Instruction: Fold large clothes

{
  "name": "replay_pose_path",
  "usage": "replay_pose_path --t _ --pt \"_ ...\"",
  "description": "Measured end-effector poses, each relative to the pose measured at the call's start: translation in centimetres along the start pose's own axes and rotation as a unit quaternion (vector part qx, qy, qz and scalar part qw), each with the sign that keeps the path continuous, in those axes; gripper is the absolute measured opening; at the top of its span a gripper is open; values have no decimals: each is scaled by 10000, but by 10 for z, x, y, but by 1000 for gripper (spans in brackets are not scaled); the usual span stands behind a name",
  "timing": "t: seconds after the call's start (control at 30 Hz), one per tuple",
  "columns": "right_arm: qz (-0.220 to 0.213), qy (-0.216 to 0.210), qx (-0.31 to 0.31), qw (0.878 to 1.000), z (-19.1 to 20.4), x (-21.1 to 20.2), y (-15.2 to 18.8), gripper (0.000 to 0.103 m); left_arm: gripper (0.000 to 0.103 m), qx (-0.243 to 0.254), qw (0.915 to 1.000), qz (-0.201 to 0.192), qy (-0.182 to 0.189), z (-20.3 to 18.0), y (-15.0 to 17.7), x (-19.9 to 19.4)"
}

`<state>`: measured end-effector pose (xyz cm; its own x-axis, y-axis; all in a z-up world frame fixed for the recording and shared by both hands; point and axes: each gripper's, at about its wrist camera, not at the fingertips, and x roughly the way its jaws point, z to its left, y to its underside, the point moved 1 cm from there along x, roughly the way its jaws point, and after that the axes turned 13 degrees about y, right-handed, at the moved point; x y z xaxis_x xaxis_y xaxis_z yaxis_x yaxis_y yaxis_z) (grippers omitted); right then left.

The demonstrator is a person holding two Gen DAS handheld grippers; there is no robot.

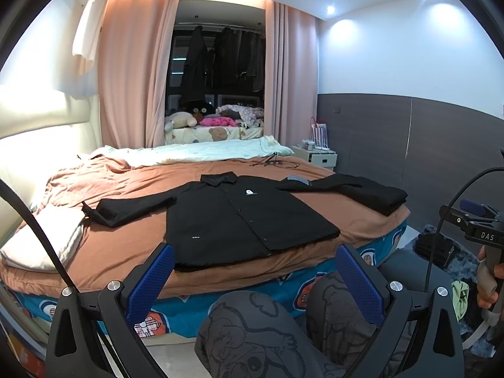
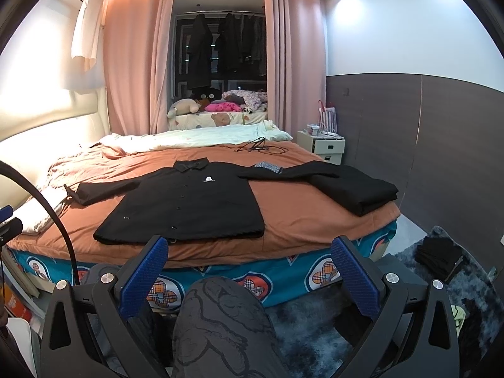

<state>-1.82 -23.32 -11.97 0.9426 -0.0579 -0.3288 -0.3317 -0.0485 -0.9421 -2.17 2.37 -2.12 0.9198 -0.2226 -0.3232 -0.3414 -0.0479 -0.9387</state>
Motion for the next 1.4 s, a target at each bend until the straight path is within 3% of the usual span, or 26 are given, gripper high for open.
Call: replay_pose_path --t 0.47,0.73,1.07,1.4 --pt "-9 18 85 10000 -3 -3 0 103 103 20 10000 28 -44 2 1 2" --pt "99 55 62 9999 8 21 -3 103 103 -80 9999 109 -76 8 1 8" --pt "318 -423 -150 9985 46 90 -26 103 103 -340 9984 346 -283 29 -6 37" --pt "542 -752 7 9957 52 173 -52 103 103 -503 9953 404 -726 70 -26 73"
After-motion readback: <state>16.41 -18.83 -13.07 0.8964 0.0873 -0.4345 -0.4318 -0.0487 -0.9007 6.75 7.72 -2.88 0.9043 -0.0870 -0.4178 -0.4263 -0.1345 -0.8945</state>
